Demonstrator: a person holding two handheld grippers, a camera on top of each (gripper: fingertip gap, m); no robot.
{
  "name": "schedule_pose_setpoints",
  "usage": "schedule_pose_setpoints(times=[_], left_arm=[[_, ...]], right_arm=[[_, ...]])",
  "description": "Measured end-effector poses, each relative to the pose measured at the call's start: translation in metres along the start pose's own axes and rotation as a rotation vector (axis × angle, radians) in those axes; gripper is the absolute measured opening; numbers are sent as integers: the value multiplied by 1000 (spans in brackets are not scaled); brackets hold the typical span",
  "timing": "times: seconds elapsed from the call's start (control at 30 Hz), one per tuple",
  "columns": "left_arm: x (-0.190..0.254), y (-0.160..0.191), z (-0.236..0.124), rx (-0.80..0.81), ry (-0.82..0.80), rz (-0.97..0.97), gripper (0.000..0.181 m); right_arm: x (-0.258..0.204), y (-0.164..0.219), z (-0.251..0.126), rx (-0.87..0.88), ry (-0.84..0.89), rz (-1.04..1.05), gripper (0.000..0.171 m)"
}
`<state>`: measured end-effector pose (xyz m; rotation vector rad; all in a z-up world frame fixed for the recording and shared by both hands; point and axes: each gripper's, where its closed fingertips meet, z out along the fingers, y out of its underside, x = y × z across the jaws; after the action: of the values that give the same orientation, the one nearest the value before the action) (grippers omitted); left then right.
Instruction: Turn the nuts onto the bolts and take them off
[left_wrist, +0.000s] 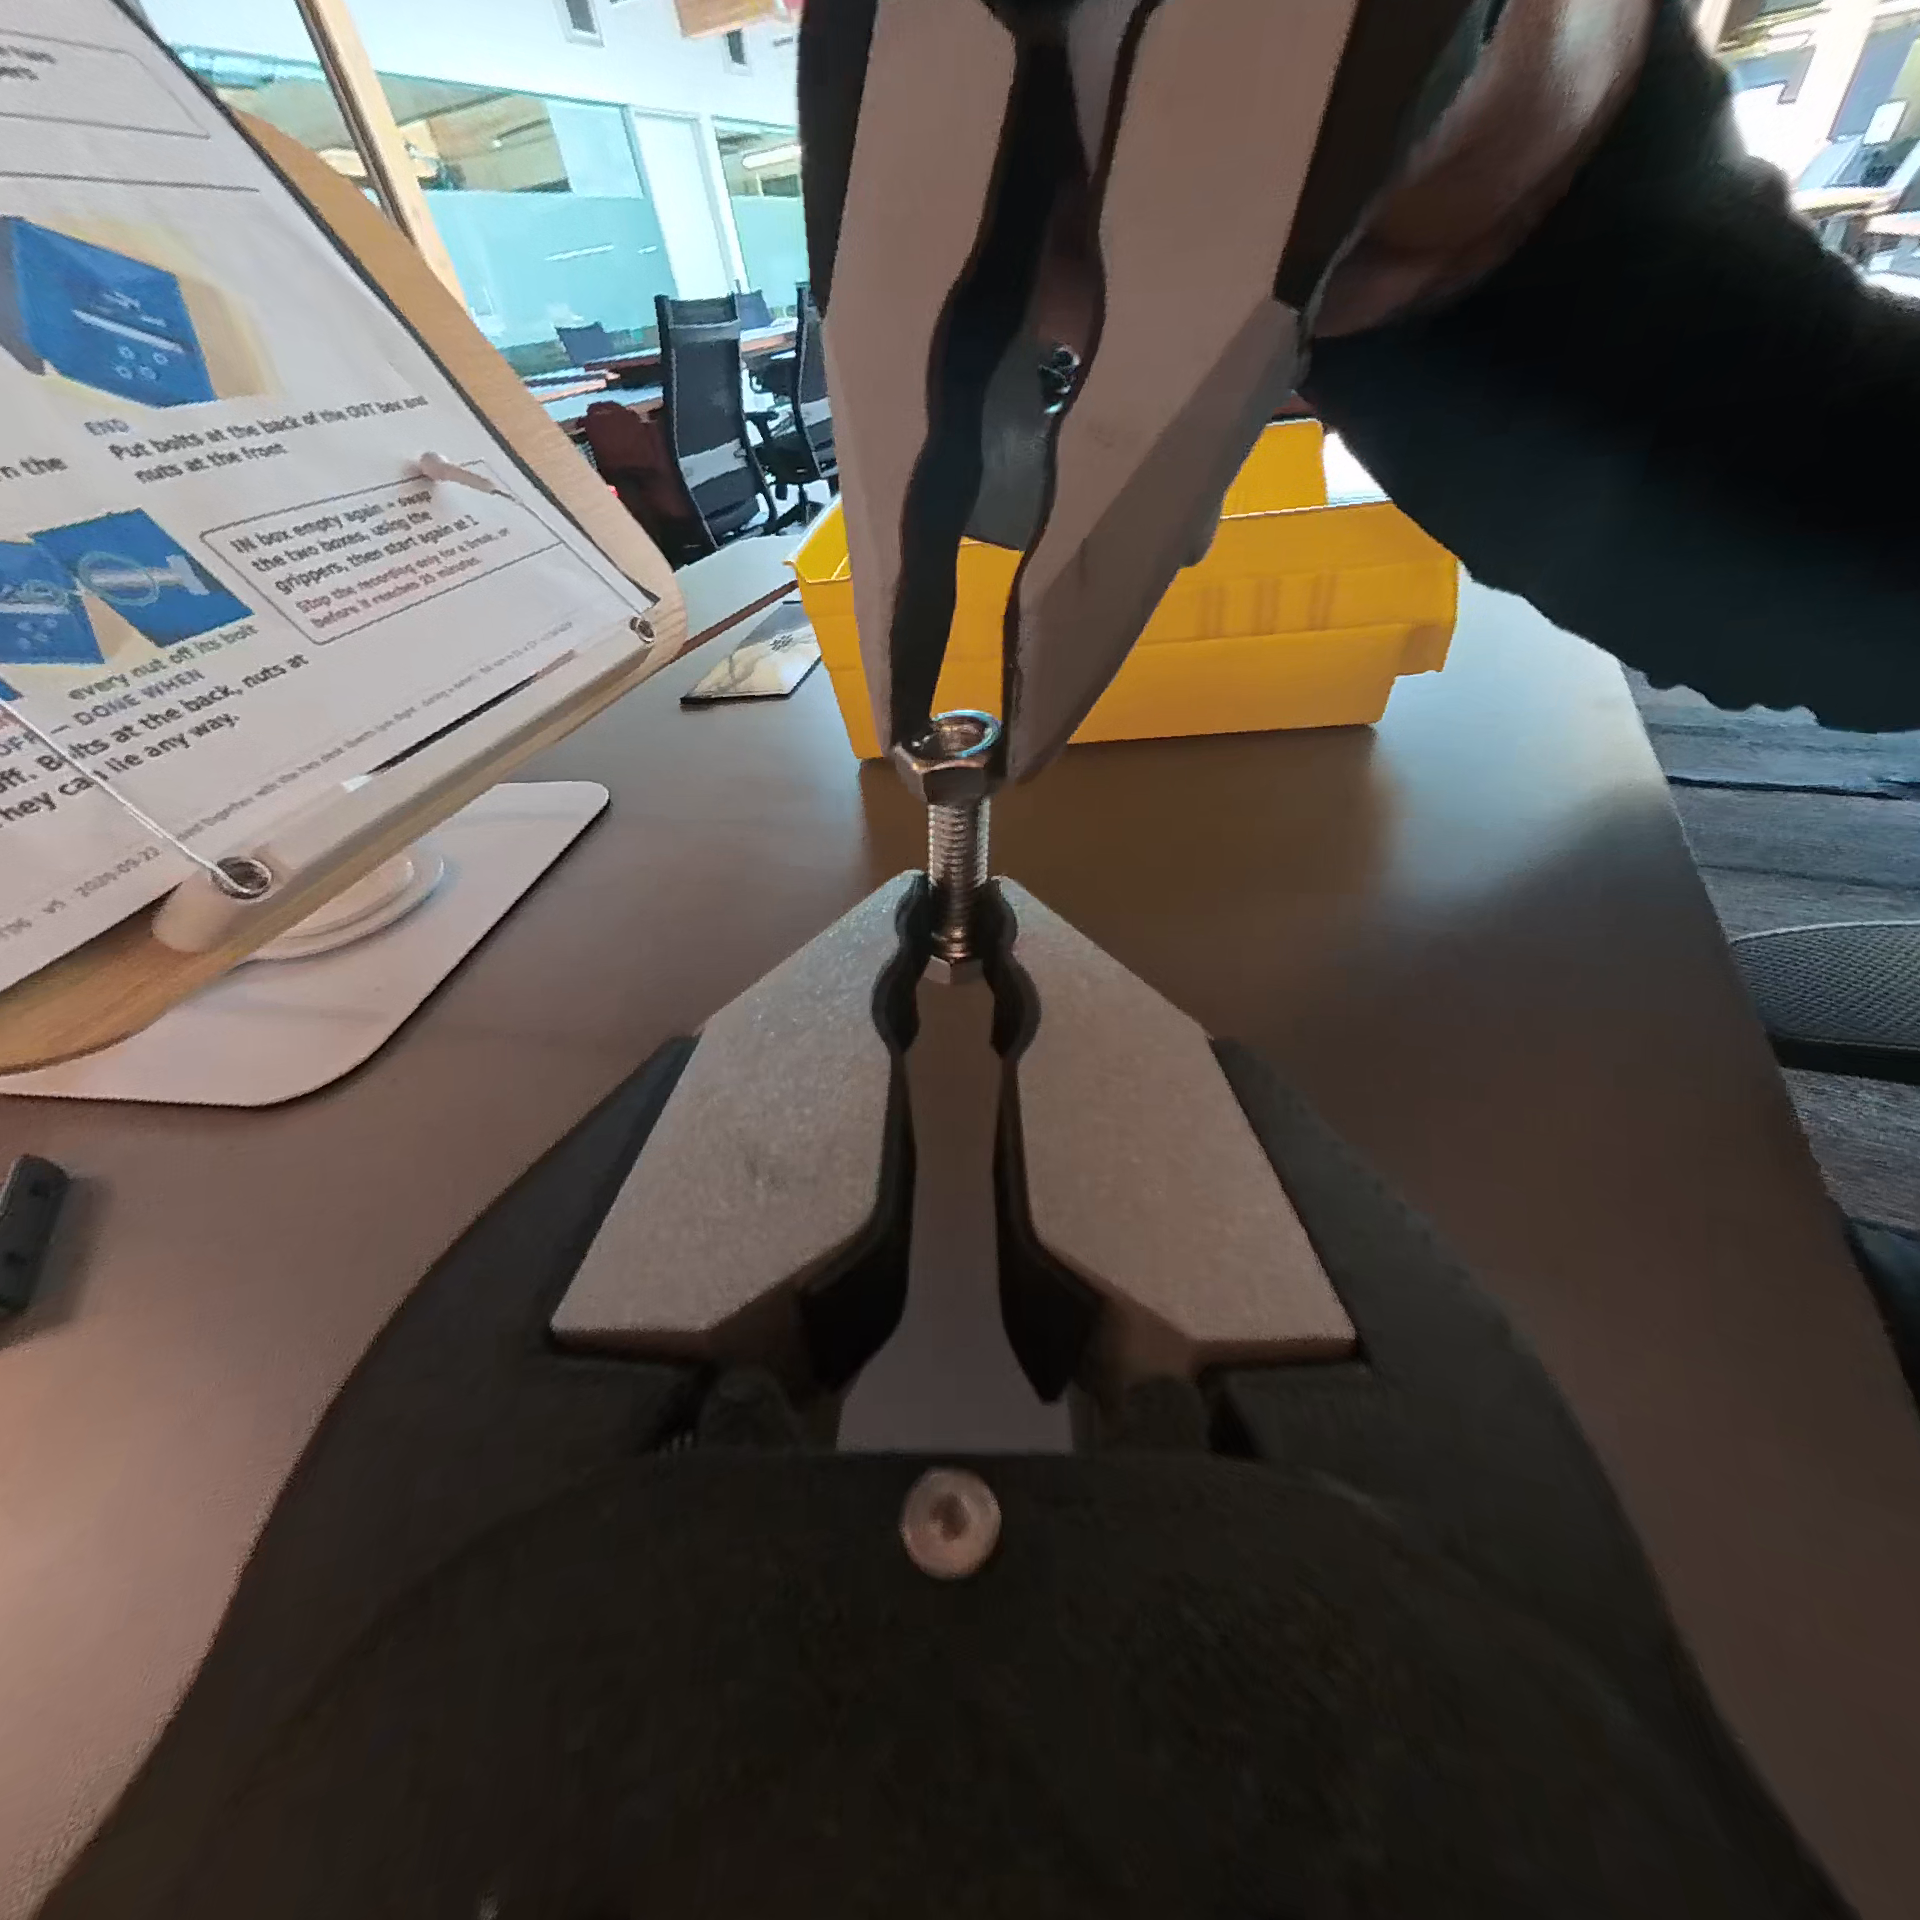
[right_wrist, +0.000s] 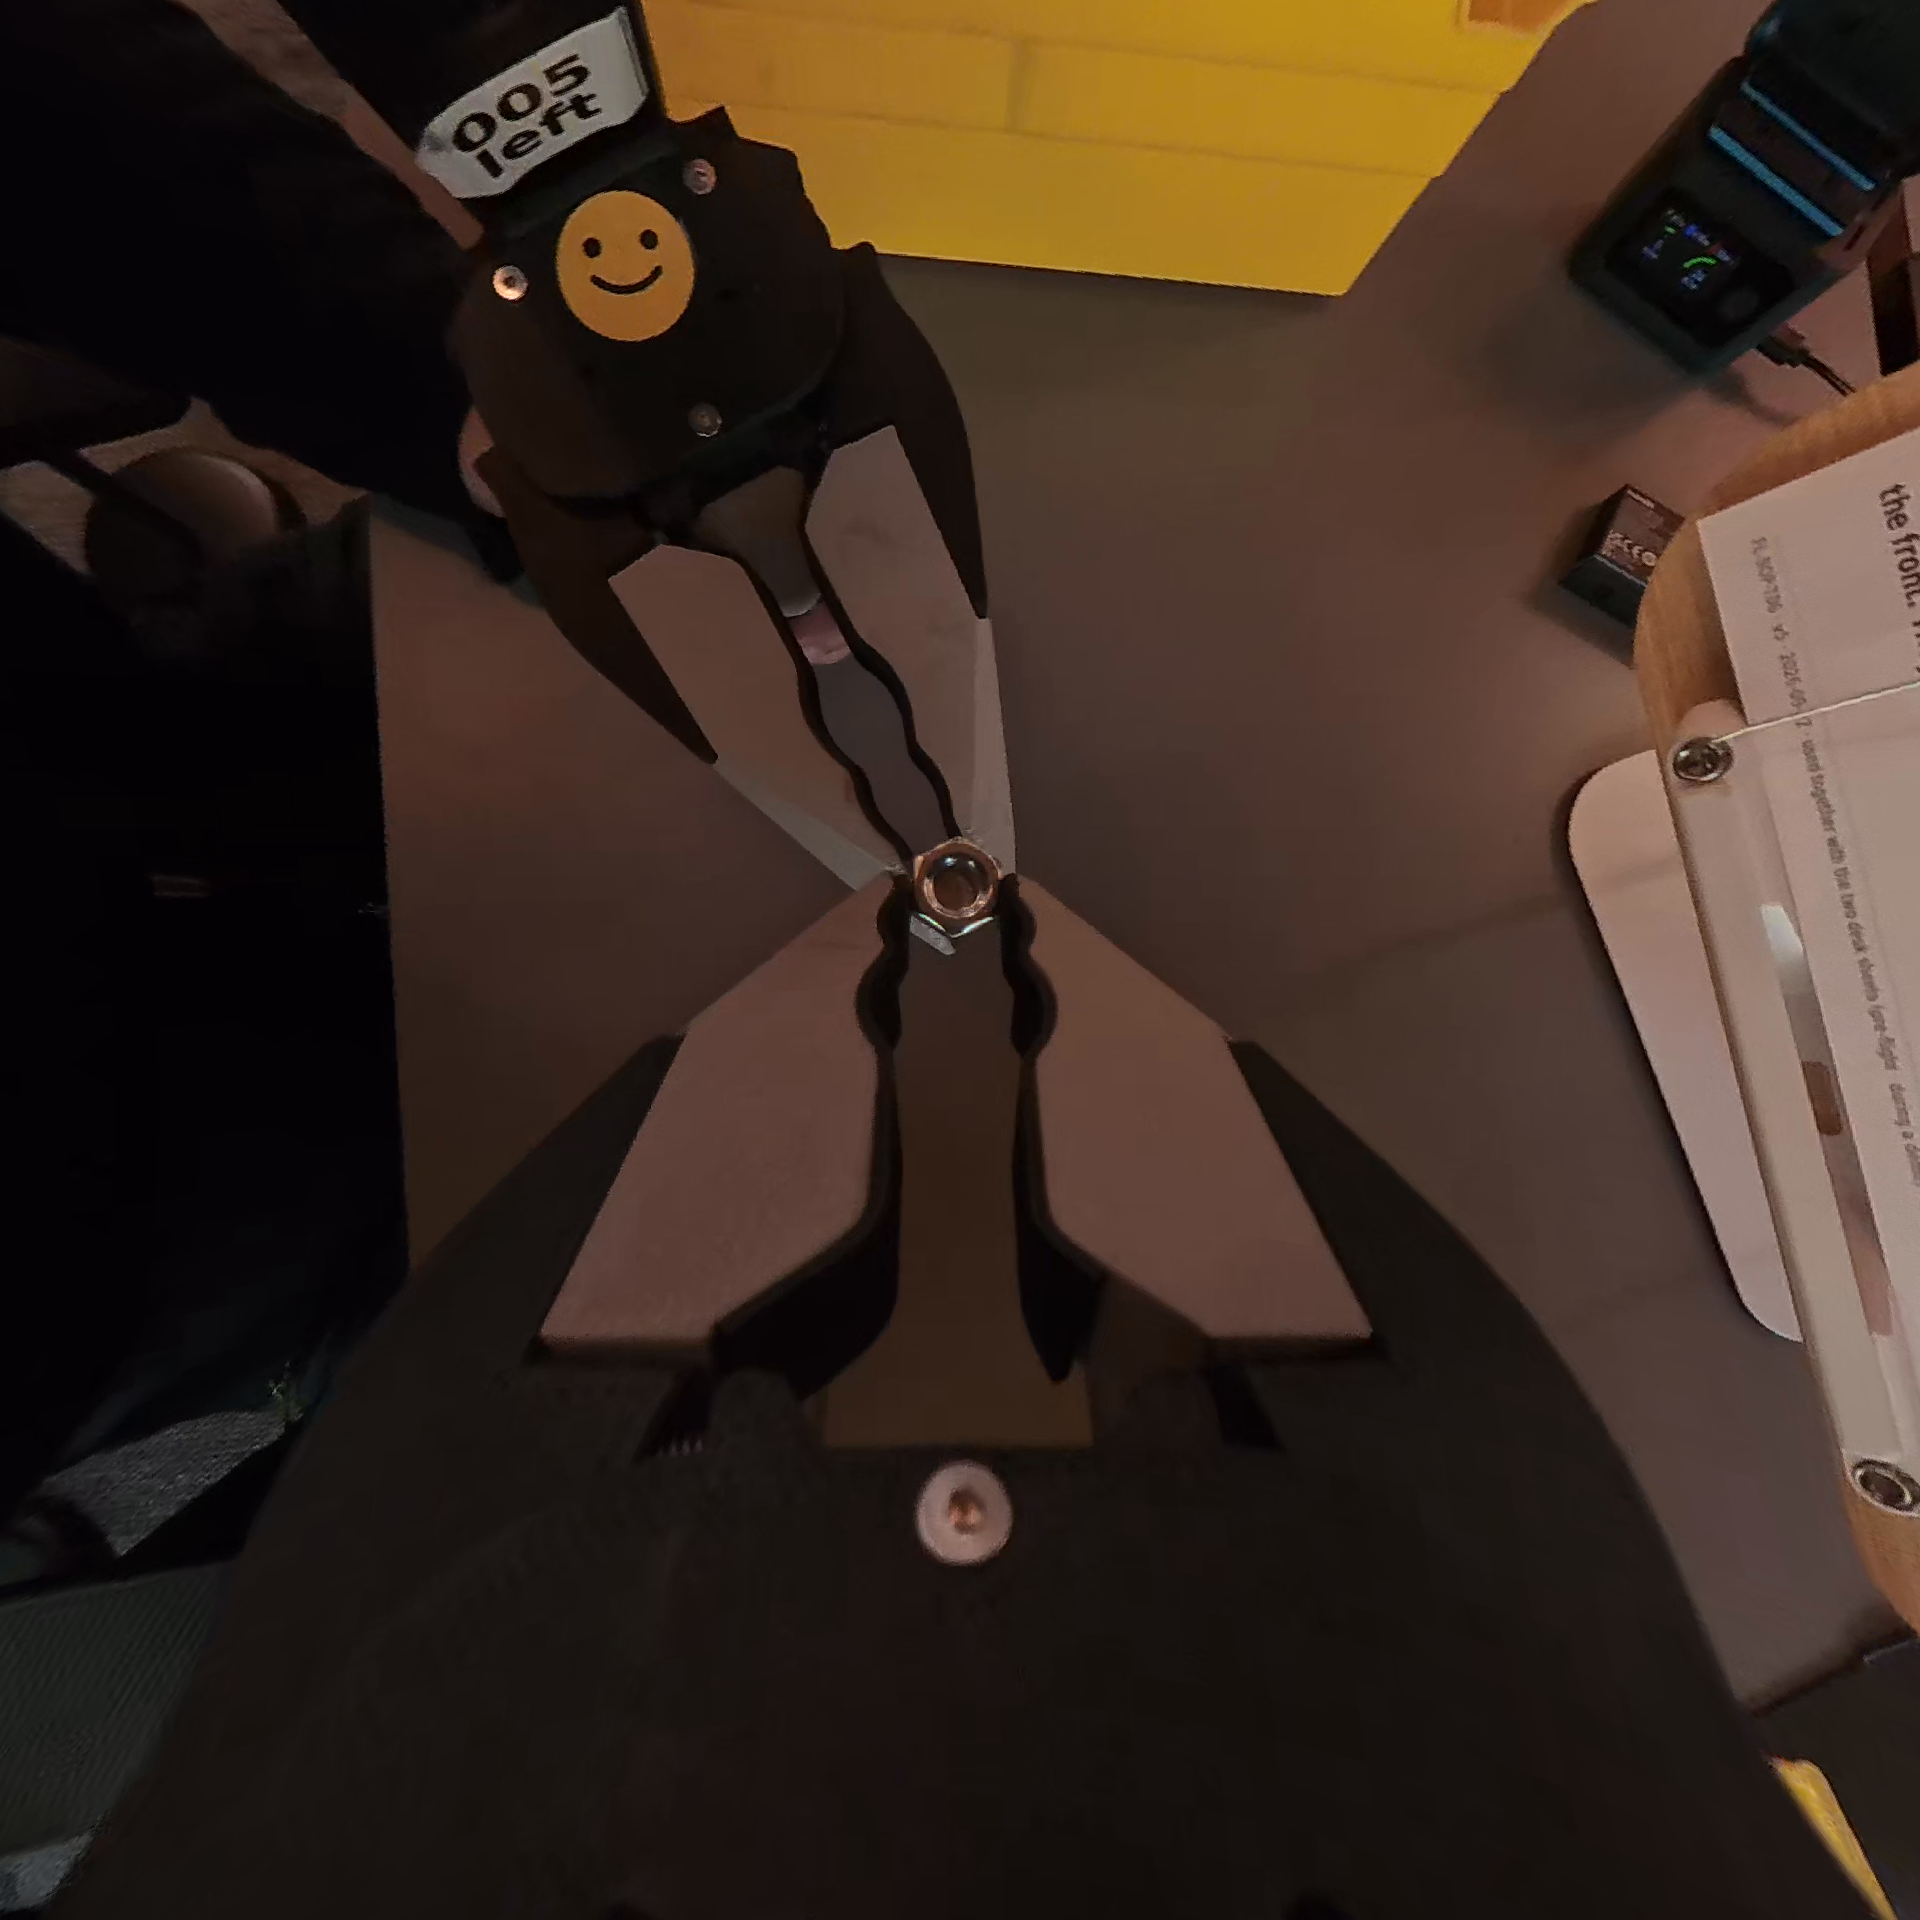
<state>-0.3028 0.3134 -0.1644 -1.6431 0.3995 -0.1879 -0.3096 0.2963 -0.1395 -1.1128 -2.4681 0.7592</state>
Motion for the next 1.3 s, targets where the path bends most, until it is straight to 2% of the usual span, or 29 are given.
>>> schedule_pose_setpoints(times=[0.37,0.53,0.7,0.83,0.93,1.0,1.1,1.3], left_arm=[[-14,6,0,-47,-106,-9,7],[-19,6,-2,-45,-129,-31,7],[-15,-2,-5,19,-61,-115,7],[-17,3,-7,-15,-61,-97,7],[-22,12,-9,-59,-69,-117,7],[-23,12,-9,-51,-47,-160,7],[-18,12,-7,-49,-14,-158,7],[-5,12,-4,-44,32,-108,7]], right_arm=[[13,-2,8,-14,38,166,13],[16,-5,10,5,96,153,13],[15,-12,6,73,144,51,14],[8,-18,-10,206,78,75,13],[1,24,-1,153,25,148,13],[-12,58,27,100,-32,172,14],[-19,101,62,17,14,145,14],[-19,116,74,19,20,139,14]])
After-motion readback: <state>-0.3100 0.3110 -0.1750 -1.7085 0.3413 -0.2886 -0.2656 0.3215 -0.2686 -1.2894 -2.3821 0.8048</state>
